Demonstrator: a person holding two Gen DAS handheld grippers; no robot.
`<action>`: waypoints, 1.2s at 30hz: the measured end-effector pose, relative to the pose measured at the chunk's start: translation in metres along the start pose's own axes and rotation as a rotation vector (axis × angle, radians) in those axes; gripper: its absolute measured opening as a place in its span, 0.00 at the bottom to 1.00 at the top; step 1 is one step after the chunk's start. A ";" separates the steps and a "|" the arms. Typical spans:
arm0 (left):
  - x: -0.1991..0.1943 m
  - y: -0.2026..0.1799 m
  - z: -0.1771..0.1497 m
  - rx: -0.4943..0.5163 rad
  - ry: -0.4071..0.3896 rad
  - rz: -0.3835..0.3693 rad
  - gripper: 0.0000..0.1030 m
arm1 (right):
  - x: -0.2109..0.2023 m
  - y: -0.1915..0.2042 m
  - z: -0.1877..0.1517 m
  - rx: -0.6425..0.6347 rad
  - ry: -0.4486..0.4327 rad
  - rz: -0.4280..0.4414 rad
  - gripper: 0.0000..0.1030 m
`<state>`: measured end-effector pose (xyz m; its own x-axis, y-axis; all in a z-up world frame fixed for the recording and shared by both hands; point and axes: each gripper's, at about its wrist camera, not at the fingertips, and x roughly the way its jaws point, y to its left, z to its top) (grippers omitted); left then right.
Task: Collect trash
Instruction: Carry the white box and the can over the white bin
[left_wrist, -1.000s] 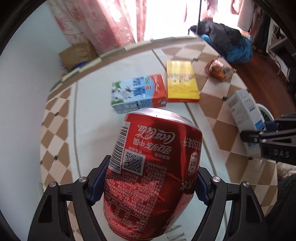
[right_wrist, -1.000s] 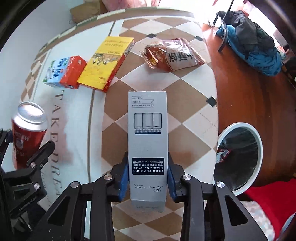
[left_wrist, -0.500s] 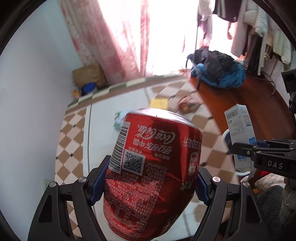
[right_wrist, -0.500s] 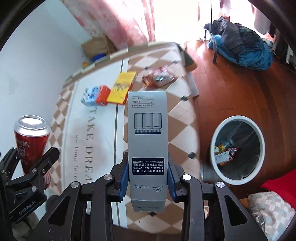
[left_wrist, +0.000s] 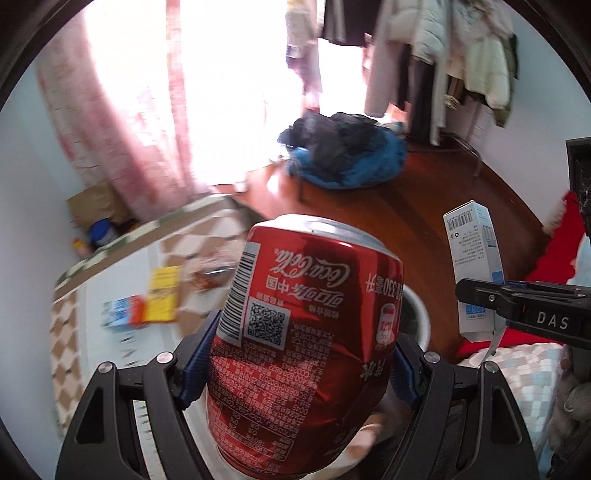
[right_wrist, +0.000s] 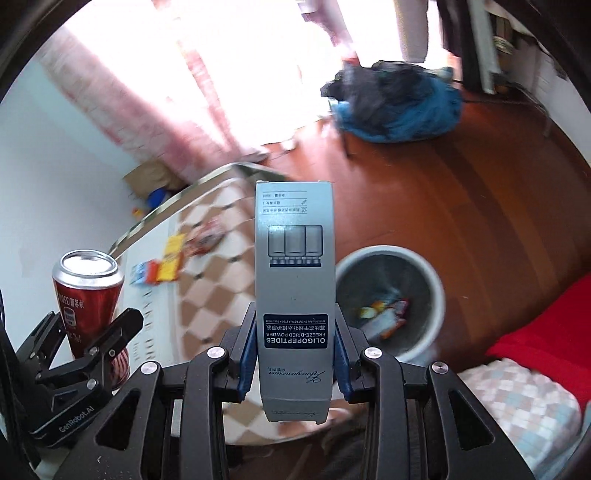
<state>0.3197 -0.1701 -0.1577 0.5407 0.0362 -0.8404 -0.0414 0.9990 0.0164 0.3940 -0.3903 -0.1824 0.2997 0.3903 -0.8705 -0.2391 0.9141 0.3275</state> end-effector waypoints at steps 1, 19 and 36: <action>0.006 -0.008 0.003 0.005 0.009 -0.011 0.75 | 0.001 -0.012 0.002 0.015 0.002 -0.014 0.36; 0.259 -0.072 0.018 -0.113 0.508 -0.244 0.76 | 0.180 -0.180 0.007 0.264 0.289 -0.084 0.36; 0.247 -0.057 0.013 -0.109 0.415 -0.085 0.94 | 0.237 -0.195 0.001 0.216 0.380 -0.124 1.00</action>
<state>0.4665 -0.2182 -0.3590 0.1630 -0.0819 -0.9832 -0.1117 0.9886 -0.1008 0.5120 -0.4759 -0.4519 -0.0560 0.2457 -0.9677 -0.0128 0.9690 0.2467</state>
